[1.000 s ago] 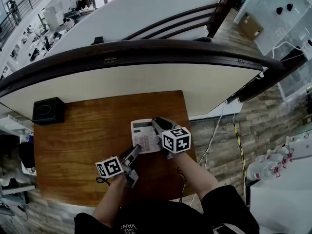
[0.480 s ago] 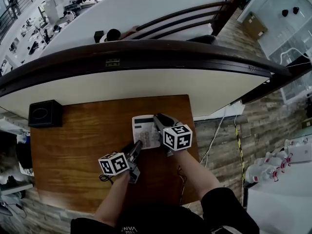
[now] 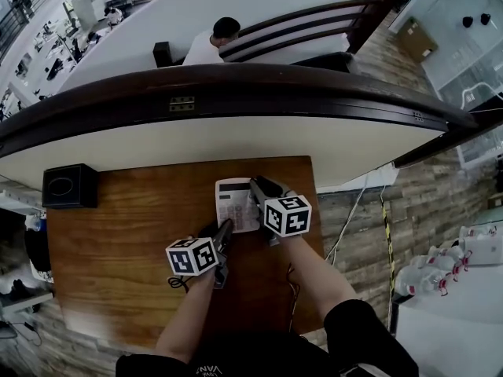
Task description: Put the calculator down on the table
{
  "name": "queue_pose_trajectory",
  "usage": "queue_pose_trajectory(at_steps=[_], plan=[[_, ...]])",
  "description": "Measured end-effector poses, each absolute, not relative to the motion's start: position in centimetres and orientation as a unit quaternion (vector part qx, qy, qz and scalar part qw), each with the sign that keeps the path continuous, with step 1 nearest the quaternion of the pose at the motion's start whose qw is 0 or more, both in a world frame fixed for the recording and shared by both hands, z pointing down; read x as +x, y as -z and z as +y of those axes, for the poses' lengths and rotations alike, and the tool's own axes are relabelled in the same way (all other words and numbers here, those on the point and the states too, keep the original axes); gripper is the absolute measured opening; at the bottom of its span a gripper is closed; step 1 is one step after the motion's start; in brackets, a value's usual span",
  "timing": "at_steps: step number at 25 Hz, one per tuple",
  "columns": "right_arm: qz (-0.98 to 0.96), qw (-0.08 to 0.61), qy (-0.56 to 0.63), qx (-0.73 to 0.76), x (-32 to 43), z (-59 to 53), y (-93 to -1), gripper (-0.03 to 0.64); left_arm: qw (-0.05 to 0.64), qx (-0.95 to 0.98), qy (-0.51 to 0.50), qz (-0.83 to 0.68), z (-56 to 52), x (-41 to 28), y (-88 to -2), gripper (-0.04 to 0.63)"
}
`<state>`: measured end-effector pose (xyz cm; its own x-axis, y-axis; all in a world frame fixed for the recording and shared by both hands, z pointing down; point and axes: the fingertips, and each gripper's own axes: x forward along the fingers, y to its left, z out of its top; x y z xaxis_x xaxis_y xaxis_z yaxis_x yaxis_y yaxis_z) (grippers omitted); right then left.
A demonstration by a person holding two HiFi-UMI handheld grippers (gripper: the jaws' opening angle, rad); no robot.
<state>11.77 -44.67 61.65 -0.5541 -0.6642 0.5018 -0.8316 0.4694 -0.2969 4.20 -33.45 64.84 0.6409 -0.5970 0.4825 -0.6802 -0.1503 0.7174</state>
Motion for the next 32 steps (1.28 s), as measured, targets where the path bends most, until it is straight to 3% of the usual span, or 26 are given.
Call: queue_pose_trajectory(at_steps=[2, 5, 22, 32], plan=[[-0.841, 0.164, -0.262, 0.444, 11.7, -45.0, -62.0, 0.058, 0.483, 0.757, -0.057, -0.435, -33.9, 4.1, -64.9, 0.135], [-0.837, 0.17, -0.263, 0.448, 11.5, -45.2, -62.7, 0.058, 0.456, 0.761, -0.081, -0.454, -34.4, 4.3, -65.0, 0.263], [-0.836, 0.166, -0.259, 0.455, 11.1, -45.2, -63.0, 0.058, 0.383, 0.784, -0.183, -0.452, -33.7, 5.0, -66.5, 0.304], [-0.833, 0.168, -0.259, 0.459, 11.1, -44.9, -62.9, 0.058, 0.387, 0.787, -0.176, -0.447, -33.5, 4.8, -66.2, 0.304]])
